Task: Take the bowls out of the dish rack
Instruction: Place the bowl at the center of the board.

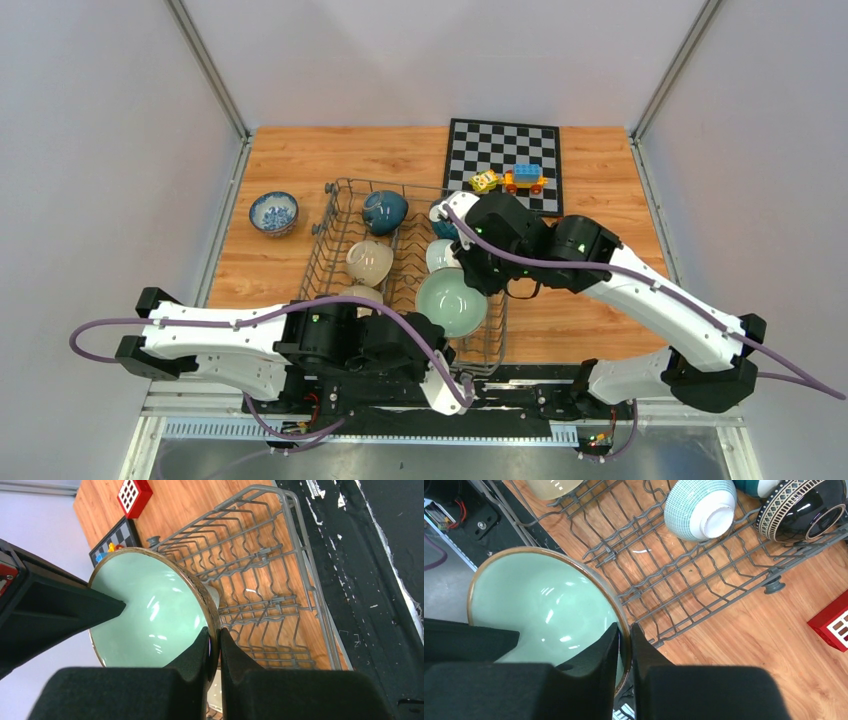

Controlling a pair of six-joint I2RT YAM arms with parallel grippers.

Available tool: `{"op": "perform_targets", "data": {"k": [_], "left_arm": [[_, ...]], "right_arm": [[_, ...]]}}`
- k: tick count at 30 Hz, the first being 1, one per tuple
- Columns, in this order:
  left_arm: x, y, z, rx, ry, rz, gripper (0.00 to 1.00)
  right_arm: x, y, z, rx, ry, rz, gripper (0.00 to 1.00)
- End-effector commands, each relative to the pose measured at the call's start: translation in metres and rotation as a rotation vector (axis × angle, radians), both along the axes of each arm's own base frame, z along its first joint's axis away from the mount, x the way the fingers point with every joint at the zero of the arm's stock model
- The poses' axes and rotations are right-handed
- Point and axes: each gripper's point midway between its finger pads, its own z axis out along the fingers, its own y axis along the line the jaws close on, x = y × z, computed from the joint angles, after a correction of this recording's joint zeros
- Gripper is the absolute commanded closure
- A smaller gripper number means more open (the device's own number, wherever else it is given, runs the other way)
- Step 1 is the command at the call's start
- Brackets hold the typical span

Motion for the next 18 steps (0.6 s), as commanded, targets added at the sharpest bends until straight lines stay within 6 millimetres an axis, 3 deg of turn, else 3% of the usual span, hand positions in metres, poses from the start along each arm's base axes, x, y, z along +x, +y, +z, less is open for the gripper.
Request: {"op": "perform_targets", "data": {"k": [1,3,4,7,9,10,12,18], "left_arm": [[0.000,-0.010,0.025,-0.118,-0.007,0.013,1.00],[0.001,-0.013,0.028,-0.150,0.000,0.032,0.99],[0.002,-0.014,0.031,-0.174,0.005,0.045,0.92],[0.011,-0.013,0.040,-0.249,-0.002,0.116,0.46],[0.018,-0.009,0.045,-0.307,-0.006,0.174,0.25],[0.022,-0.007,0.048,-0.338,-0.004,0.204,0.05],[0.030,-0.001,0.055,-0.415,0.003,0.280,0.00],[0.064,0.021,0.081,-0.682,0.175,0.675,0.00]], "right_arm": [[-0.002,-0.013,-0.008,-0.058,-0.012,-0.010,0.93],[0.000,-0.014,-0.006,-0.052,-0.023,-0.029,1.00],[0.001,-0.016,-0.005,-0.045,-0.031,-0.042,1.00],[0.011,-0.026,0.001,-0.039,-0.083,-0.116,1.00],[0.018,-0.038,0.005,-0.041,-0.125,-0.175,1.00],[0.021,-0.043,0.008,-0.034,-0.144,-0.205,1.00],[0.026,-0.053,0.013,-0.007,-0.172,-0.264,1.00],[0.038,-0.085,0.016,0.055,-0.237,-0.439,1.00]]}}
